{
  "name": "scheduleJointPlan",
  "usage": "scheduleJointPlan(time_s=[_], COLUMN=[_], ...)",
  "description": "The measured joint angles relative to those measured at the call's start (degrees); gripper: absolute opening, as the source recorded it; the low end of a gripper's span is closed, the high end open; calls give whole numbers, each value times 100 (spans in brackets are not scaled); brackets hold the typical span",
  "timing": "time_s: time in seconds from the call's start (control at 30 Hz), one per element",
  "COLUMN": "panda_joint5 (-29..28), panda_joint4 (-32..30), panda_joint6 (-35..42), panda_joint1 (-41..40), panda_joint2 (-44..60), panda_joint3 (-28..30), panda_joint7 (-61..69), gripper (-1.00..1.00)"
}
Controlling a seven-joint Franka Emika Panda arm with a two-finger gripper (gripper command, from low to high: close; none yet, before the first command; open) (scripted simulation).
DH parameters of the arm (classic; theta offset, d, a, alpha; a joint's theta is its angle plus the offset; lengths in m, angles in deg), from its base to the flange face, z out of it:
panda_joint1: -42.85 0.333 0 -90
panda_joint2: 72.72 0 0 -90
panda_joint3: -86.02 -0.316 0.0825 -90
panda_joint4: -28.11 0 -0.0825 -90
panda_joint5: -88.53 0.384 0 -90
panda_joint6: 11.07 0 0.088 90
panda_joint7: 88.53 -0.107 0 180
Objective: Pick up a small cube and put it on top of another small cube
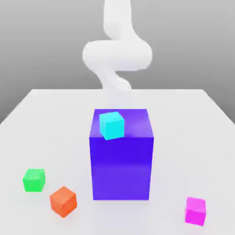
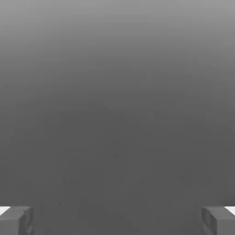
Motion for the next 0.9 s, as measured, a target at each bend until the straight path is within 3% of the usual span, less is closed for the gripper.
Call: scheduleJointPlan(time_s=[0.5,0.7,0.9], panda_joint5=[-861,-1287,-1350], panda_joint4=[-399,-554,-716], panda_joint6=[-1138,-1579,-2074], panda_joint1=[-352,-22,380], panda_joint2=[3140,4399,5588], panda_joint3=[-1523,-1702,-1730], panda_joint7=[-2577,-3656,-4461], gripper=[0,0,0])
